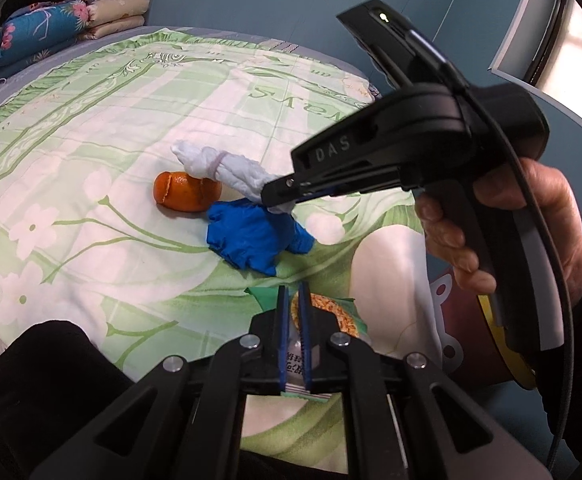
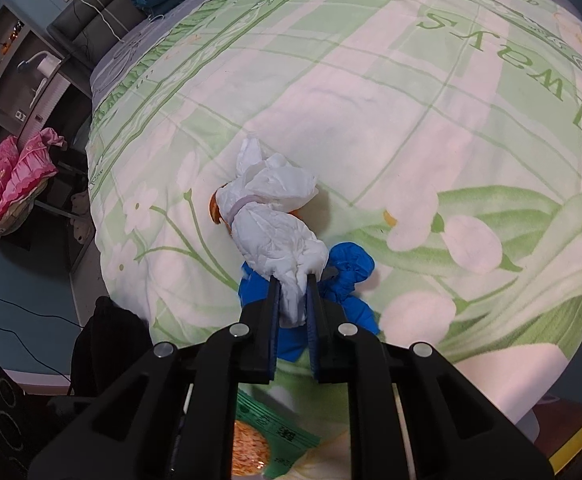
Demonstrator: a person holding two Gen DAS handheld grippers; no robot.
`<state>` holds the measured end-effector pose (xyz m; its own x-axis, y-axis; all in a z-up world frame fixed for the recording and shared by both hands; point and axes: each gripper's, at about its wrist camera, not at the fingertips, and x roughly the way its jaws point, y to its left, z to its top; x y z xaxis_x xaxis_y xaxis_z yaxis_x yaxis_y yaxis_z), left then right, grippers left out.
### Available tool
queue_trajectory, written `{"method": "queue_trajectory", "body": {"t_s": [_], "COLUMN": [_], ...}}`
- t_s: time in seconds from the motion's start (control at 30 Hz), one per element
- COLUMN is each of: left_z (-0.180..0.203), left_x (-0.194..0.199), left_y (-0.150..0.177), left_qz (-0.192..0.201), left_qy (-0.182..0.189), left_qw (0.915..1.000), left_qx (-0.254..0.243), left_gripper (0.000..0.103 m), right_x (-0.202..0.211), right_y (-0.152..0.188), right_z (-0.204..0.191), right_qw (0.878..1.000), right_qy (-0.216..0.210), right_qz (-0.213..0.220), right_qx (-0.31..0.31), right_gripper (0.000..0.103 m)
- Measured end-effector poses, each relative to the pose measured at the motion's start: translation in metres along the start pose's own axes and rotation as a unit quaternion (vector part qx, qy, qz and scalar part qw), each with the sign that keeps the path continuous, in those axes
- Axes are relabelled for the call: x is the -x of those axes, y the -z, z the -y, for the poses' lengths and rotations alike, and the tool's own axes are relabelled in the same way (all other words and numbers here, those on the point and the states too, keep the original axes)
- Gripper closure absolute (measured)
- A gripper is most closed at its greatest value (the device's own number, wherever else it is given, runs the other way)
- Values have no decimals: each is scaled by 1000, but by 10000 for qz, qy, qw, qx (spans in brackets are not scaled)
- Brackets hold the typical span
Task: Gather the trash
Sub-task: 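Lift the snack packet and white tissue and carry both over the yellow bin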
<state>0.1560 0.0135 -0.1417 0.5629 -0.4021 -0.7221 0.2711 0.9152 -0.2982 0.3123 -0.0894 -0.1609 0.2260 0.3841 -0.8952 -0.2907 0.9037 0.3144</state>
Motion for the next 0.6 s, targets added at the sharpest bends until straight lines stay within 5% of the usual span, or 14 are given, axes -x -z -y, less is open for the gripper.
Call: {"method": "queue_trajectory", "body": {"t_s": [0.6], "left_z": [3], "left_x": [54], "left_y": [-14], "left_qz": [629], "left_qy": [-215], "left_qw": [9978], "left_qx": [-71], "left_gripper": [98], "right_x": [89], "right_y": [51], "right_z": [32], "right_qw": [9957], "right_qy": [4], "right_qz": [843], "right_qx": [-393], "right_gripper": [91]}}
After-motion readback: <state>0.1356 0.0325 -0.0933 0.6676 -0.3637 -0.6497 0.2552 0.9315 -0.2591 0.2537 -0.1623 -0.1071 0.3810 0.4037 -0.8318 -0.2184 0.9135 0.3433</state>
